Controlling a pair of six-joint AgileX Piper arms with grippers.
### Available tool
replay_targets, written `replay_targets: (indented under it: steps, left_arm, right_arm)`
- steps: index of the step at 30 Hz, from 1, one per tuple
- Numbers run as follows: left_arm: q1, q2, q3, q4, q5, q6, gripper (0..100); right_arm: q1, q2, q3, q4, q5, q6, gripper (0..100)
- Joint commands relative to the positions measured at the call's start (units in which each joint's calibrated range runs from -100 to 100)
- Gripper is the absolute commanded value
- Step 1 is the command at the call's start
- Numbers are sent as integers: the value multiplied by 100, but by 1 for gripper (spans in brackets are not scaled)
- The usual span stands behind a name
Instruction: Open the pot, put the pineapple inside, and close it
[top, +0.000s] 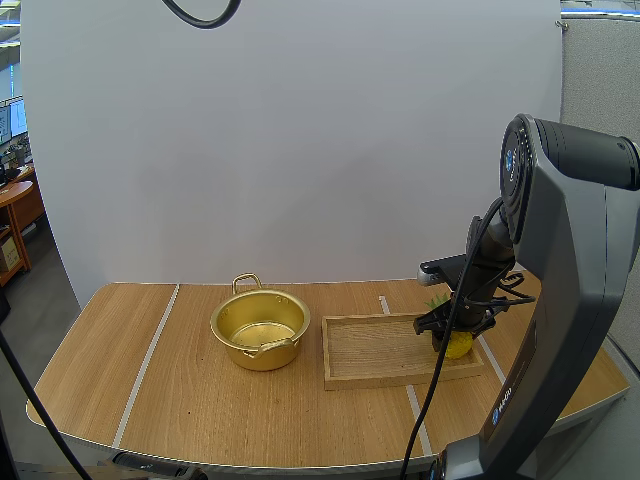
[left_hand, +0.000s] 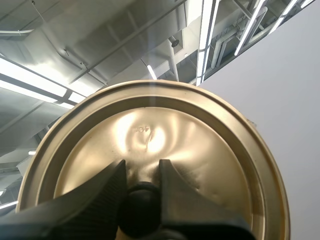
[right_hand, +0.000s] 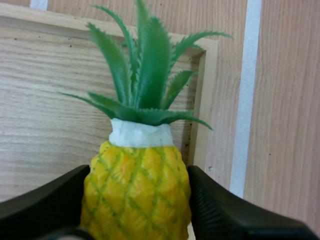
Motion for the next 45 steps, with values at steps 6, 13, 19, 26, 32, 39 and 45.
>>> replay_targets:
  steps: [6, 13, 19, 26, 32, 39, 45]
  left_arm:
    - [1, -44, -43, 45, -199, -49, 0]
    - [1, -44, -43, 45, -199, -49, 0]
    - [1, -44, -43, 45, -199, -49, 0]
    - [1, -44, -43, 45, -199, -49, 0]
    - [1, -44, -43, 45, -199, -49, 0]
    - [1, -44, -43, 45, -199, -49, 0]
    - [1, -44, -43, 45, -199, -49, 0]
  right_arm:
    - [-28, -81, -17, 80, 65, 15, 0]
    - [-28, -1019, -104, 158, 183, 15, 0]
    - [17, -1830, -568, 566, 1192, -177, 0]
    - [519, -2295, -963, 733, 1890, -243, 0]
    - [1115, -2311, -1071, 816, 2191, -140, 0]
    - [2039, -2311, -1071, 816, 2067, 57, 0]
    - [2543, -2117, -1242, 794, 2043, 243, 0]
